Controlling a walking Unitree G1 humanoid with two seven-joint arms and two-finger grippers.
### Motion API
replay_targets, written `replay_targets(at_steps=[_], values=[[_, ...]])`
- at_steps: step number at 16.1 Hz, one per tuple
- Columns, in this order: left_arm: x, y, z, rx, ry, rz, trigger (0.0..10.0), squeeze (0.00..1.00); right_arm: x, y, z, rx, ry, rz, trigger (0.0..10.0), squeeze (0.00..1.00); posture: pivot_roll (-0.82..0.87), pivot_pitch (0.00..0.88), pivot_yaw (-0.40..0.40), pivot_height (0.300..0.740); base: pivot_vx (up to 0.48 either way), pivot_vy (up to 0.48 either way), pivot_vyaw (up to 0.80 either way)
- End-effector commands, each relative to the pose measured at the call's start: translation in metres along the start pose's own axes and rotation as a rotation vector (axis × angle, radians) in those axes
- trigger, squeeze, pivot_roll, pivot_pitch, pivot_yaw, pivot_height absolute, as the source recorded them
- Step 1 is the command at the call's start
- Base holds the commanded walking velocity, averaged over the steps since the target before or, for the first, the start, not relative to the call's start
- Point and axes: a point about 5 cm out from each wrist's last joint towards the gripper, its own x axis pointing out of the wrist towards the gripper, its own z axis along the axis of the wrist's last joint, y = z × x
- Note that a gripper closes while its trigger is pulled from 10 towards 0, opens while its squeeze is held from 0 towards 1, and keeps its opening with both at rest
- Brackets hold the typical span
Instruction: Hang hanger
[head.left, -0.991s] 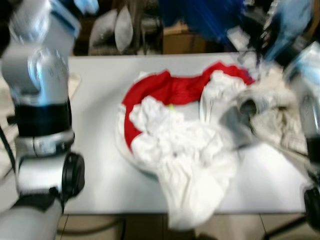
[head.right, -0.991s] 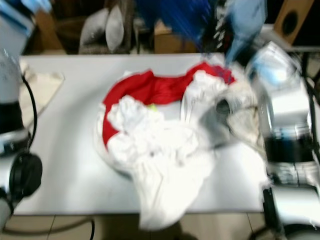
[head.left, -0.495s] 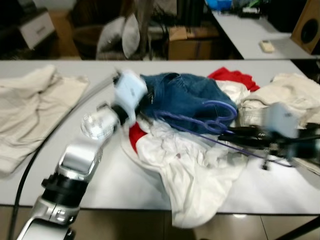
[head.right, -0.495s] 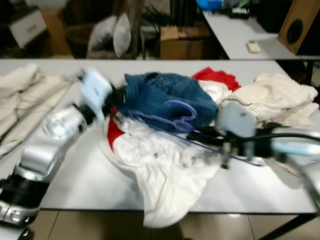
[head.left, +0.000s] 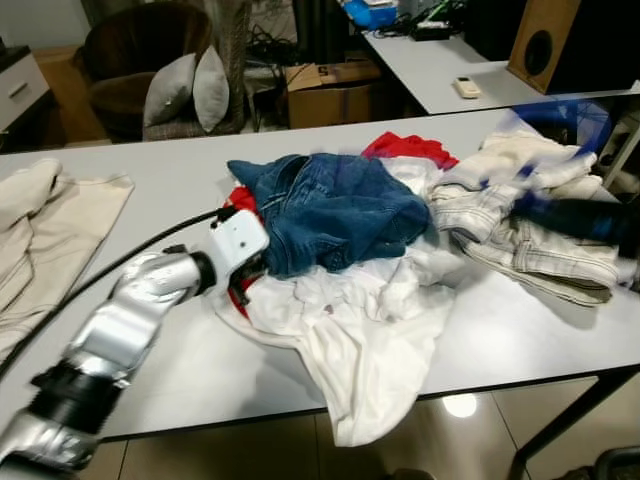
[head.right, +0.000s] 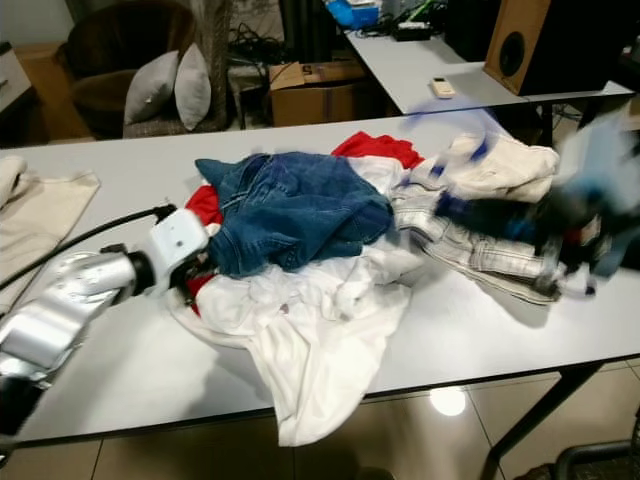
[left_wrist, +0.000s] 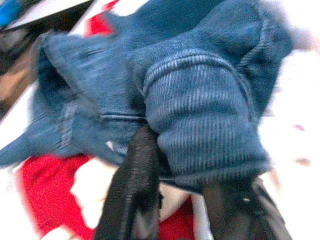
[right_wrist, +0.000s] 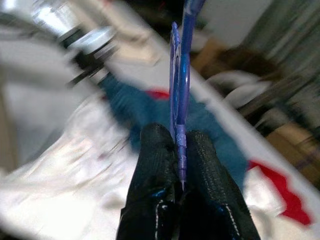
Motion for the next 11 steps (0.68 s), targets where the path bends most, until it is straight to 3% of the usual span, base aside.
replay_targets(at_steps=[1, 2, 4, 6, 7, 9, 10, 11], values=[[-0.01, 0.0, 0.005, 0.021, -0.029, -0.05, 10.0, 1.0, -0.001, -0.006, 0.001, 0.012, -0.033, -0.059, 10.0, 0.0, -0.18, 0.0, 0.08, 0.74, 0.0, 0.0, 0.0], [-0.017, -0.001, 0.006, 0.039, -0.031, -0.084, 10.0, 1.0, 0.0, -0.01, 0.001, 0.015, -0.054, -0.102, 10.0, 0.0, -0.18, 0.0, 0.08, 0.74, 0.0, 0.0, 0.0], [-0.046, 0.015, 0.023, 0.074, -0.094, -0.009, 10.0, 1.0, 0.017, -0.022, -0.004, 0.053, -0.119, -0.295, 10.0, 0.0, -0.17, 0.0, 0.074, 0.74, 0.0, 0.0, 0.0], [-0.068, 0.03, 0.048, -0.034, -0.295, 0.144, 10.0, 1.0, 0.032, -0.019, -0.014, 0.047, -0.084, -0.347, 10.0, 0.0, -0.15, 0.0, 0.076, 0.74, 0.0, 0.0, 0.0], [-0.074, 0.036, 0.053, -0.124, -0.367, 0.27, 10.0, 1.0, 0.041, -0.02, -0.024, 0.108, -0.062, -0.427, 10.0, 0.0, -0.14, 0.0, 0.074, 0.74, 0.0, 0.0, 0.0], [-0.075, 0.035, 0.05, -0.144, -0.367, 0.323, 10.0, 1.0, 0.051, -0.019, -0.028, 0.167, -0.077, -0.482, 10.0, 0.0, -0.13, 0.0, 0.074, 0.74, 0.0, 0.0, 0.0], [-0.068, 0.029, 0.047, -0.241, -0.393, 0.463, 10.0, 0.02, 0.076, -0.004, -0.037, 0.261, -0.075, -0.543, 10.0, 0.0, -0.12, 0.0, 0.076, 0.74, 0.0, 0.0, 0.0], [-0.065, 0.027, 0.047, -0.282, -0.425, 0.507, 10.0, 0.02, 0.084, 0.003, -0.037, 0.291, -0.096, -0.55, 10.0, 0.0, -0.12, 0.0, 0.079, 0.74, 0.0, 0.0, 0.0]])
